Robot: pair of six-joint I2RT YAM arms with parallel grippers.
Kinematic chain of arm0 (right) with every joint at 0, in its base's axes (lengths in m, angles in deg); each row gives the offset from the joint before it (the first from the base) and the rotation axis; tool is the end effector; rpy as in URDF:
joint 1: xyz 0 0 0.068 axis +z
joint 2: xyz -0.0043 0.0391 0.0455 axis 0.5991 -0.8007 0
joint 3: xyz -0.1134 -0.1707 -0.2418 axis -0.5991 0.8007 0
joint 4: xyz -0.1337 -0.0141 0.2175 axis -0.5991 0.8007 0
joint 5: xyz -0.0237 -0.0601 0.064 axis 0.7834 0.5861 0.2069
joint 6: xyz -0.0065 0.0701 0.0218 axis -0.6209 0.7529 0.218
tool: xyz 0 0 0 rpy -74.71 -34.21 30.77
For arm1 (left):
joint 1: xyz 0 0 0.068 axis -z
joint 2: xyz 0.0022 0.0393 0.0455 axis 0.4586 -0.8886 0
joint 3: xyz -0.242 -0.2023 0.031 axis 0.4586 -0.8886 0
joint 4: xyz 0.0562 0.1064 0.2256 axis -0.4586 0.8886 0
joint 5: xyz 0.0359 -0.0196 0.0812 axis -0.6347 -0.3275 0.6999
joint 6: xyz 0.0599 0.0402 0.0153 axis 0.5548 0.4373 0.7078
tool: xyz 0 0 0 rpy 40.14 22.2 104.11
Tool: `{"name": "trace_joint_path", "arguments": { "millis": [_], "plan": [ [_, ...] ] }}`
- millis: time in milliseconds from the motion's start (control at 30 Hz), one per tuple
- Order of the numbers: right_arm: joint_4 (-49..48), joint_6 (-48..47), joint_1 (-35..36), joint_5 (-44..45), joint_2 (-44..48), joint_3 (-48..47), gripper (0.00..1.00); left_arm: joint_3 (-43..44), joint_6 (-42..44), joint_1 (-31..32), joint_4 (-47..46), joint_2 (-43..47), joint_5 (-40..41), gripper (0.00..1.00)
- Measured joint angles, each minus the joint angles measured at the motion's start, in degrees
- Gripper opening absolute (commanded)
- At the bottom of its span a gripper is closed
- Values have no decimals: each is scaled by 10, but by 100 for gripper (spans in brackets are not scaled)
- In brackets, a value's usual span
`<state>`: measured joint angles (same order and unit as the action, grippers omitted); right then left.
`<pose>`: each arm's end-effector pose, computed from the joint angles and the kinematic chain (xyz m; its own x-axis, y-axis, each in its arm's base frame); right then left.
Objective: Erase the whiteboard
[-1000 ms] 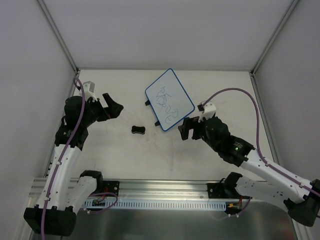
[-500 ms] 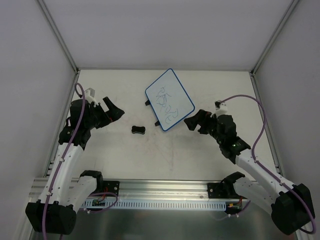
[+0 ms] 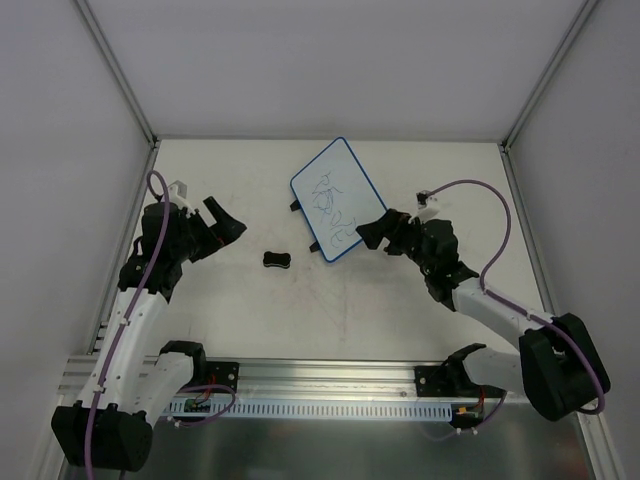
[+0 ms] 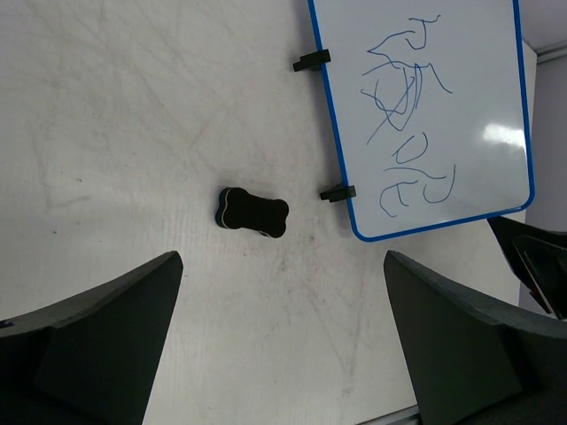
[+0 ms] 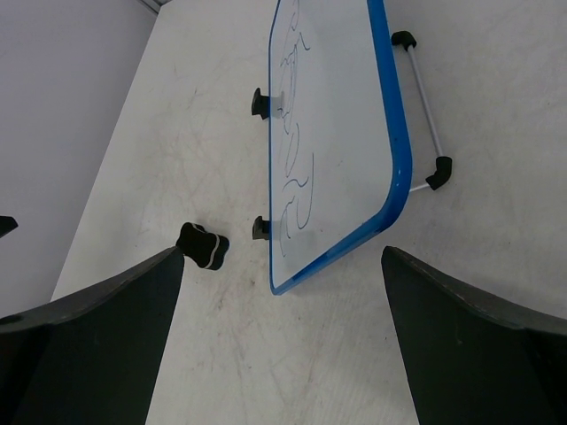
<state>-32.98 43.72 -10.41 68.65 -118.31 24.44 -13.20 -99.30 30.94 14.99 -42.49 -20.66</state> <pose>0.2252 0.1219 0.2766 -0.3165 0.2346 -0.9191 -0.4901 0.7892 0.3702 0.1761 -0.0250 0.3330 -0.4988 -0.5121 -0.6992 -0.0161 0.8121 -0.5833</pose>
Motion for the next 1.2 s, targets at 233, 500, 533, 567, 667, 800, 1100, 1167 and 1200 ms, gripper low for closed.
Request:
{"name": "trace_joint_path", "arguments": {
  "millis": [233, 500, 533, 567, 667, 800, 1100, 1167, 1200],
  "plan": [
    [-50, 4, -19, -17, -61, -7, 97, 0, 2, 0, 3, -30, -4, 99],
    [-152, 24, -45, -66, -120, -7, 95, 0, 3, 0, 7, -34, -4, 99],
    [-162, 27, -49, -72, -127, -7, 95, 0, 3, 0, 7, -34, -4, 99],
    [-173, 31, -52, -79, -136, -8, 94, 0, 4, 0, 7, -34, -4, 99],
    [-191, 37, -59, -99, -155, -10, 88, 0, 4, 0, 9, -34, -4, 99],
    [-198, 40, -61, -116, -167, -23, 69, 0, 6, 0, 13, -34, -4, 99],
    [-202, 29, -65, -115, -168, -26, 40, 0, 8, 0, 14, -34, -3, 99],
    [-202, 26, -65, -113, -168, -26, 39, 0, 7, 0, 14, -36, -3, 99],
    [-202, 25, -65, -113, -168, -26, 38, 0, 7, 0, 14, -38, -3, 99]
  ]
}}
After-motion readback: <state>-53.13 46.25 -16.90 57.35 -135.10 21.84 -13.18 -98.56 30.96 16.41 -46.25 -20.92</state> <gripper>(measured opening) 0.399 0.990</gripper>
